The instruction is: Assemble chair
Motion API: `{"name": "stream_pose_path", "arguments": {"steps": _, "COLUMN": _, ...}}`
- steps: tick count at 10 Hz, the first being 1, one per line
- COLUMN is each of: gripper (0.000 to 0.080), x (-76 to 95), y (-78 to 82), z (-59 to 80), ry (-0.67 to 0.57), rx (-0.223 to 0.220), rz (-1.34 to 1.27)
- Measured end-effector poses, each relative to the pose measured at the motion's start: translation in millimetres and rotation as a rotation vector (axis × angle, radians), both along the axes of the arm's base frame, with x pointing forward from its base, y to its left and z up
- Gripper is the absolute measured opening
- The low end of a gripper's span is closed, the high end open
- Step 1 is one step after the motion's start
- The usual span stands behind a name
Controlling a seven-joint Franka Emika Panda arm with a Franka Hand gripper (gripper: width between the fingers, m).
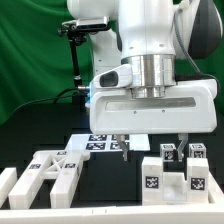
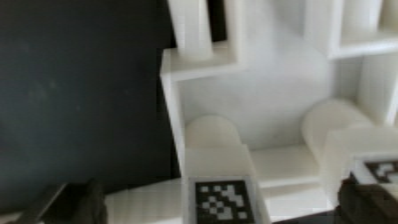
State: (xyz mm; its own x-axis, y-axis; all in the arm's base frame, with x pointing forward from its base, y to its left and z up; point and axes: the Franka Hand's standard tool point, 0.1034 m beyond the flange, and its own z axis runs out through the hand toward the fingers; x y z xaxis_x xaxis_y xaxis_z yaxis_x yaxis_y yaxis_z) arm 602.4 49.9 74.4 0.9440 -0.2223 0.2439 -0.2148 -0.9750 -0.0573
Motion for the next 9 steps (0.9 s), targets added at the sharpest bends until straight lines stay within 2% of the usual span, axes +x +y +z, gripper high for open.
{"name": "stream_pose_path", "arguments": {"steps": 2, "gripper": 0.0649, "x": -0.9, "y": -0.4, "z": -2.2, "ry": 0.003, "rx": 0.002, "rz": -0.011}}
{"name": "stream_pose_path", "arguments": {"steps": 3, "gripper": 0.0649, "x": 0.4, "y": -3.8, "z": -11.4, "ry": -0.017, "rx": -0.017, "rz": -0.002}}
{"name": "stream_pose_path", "arguments": {"steps": 5, "gripper": 0.0649, "x": -0.8, "y": -9.3, "z": -40.2, "ry": -0.031, "rx": -0.052, "rz": 0.005}}
{"name": "stream_pose_path", "arguments": {"steps": 7, "gripper": 0.0649, "x": -1.8, "y": -10.7, "z": -57.2, "ry": -0.036, "rx": -0.068, "rz": 0.009}}
{"name": "stream_pose_path", "arguments": {"steps": 8, "gripper": 0.0649, "x": -0.5, "y": -17.0, "z": -63.7, "ry": -0.047, "rx": -0.081, "rz": 0.014}}
{"name": "stream_pose_path", "arguments": {"steps": 9, "gripper": 0.0649, "x": -0.5, "y": -19.7, "z": -63.9, "ry": -0.046, "rx": -0.082, "rz": 0.009}}
